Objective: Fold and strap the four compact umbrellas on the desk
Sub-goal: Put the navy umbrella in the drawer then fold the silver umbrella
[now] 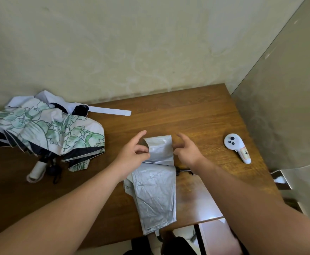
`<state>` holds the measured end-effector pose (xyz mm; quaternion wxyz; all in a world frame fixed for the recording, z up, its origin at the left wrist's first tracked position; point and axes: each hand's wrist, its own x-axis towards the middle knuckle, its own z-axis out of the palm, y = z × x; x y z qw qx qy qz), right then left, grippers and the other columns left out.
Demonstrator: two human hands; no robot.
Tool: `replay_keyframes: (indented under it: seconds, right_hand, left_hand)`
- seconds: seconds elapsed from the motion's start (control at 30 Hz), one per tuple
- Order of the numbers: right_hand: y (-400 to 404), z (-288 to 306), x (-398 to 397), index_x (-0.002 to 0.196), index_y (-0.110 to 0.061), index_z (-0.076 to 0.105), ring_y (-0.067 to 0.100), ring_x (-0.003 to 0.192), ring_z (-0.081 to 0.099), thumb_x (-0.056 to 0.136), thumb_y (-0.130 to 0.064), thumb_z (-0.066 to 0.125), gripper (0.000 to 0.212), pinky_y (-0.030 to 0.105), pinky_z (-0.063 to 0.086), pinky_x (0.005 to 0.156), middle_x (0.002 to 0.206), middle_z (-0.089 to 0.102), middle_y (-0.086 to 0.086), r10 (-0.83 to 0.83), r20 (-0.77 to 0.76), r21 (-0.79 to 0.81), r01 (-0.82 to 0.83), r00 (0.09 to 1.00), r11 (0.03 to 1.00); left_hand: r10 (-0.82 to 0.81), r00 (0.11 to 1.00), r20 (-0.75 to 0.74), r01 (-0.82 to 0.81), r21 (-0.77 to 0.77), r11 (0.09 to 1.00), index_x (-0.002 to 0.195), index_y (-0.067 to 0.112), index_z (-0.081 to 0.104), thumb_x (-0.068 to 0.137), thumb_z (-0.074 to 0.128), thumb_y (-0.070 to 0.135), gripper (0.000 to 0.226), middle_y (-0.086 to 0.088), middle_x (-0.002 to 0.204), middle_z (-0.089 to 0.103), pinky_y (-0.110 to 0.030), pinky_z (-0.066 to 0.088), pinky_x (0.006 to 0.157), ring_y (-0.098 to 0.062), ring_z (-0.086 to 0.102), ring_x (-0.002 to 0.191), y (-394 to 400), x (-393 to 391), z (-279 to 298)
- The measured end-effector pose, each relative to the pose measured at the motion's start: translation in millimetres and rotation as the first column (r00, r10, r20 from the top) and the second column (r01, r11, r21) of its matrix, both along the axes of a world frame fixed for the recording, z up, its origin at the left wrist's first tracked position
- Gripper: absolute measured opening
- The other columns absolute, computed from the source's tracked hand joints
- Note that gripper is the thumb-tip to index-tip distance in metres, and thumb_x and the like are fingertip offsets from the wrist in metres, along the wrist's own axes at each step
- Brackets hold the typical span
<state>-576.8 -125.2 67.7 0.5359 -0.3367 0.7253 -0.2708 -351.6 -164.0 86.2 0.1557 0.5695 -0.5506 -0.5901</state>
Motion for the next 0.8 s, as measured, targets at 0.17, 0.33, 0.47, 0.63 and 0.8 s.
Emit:
replay_keyframes:
  seconds: [0.17,0.33,0.47,0.63,0.8]
  right_hand:
    - [10,14,5,0.146,-0.025,0.052,0.012,0.085,0.061,0.091,0.013,0.055,0.067,0.016,0.051,0.064,0.106,0.062,0.002,-0.078,0.073,-0.071,0.084,0.994,0.994]
    - [28,24,8,0.13,-0.032,0.053,0.008,0.081,0.06,0.092,0.015,0.054,0.06,0.013,0.049,0.053,0.099,0.058,-0.003,-0.039,0.073,-0.052,0.043,0.997,0.998]
    - [42,23,8,0.137,-0.03,0.051,0.008,0.082,0.06,0.093,0.013,0.051,0.061,0.013,0.051,0.055,0.102,0.058,-0.005,-0.071,0.049,-0.049,0.073,0.996,0.996]
    - [49,24,7,0.143,-0.032,0.051,0.009,0.089,0.062,0.095,0.004,0.056,0.061,0.018,0.05,0.06,0.117,0.058,-0.004,-0.07,0.027,-0.06,0.071,0.997,0.996]
    - [51,24,6,0.146,-0.029,0.051,0.01,0.088,0.062,0.094,0.003,0.059,0.062,0.018,0.051,0.062,0.117,0.059,-0.002,-0.068,0.018,-0.079,0.069,0.998,0.994]
  left_hand:
    - [-0.088,0.996,-0.021,0.087,-0.029,0.996,0.152,0.054,0.037,0.092,0.078,0.024,0.078,0.007,0.099,0.076,-0.022,0.045,0.092,-0.004,0.068,0.1,11,8,9]
    - [-0.098,0.993,0.065,0.102,-0.058,0.993,0.145,0.055,0.041,0.087,0.083,0.025,0.077,-0.005,0.104,0.061,-0.043,0.06,0.09,-0.024,0.069,0.099,19,-4,-2]
    - [-0.028,0.998,0.063,0.034,-0.09,0.995,0.149,0.064,0.026,0.086,0.084,0.034,0.091,-0.011,0.108,0.065,-0.042,0.061,0.089,-0.025,0.068,0.097,22,-20,-9]
    - [-0.038,0.993,0.115,0.055,-0.154,0.987,0.145,0.049,0.051,0.095,0.074,0.019,0.062,0.011,0.12,0.068,-0.034,0.057,0.096,-0.013,0.065,0.11,33,-21,-8]
    - [-0.014,0.997,0.079,0.028,-0.183,0.983,0.134,0.036,0.065,0.097,0.07,0.013,0.044,0.019,0.101,0.075,-0.021,0.054,0.087,-0.003,0.067,0.1,40,-7,-4]
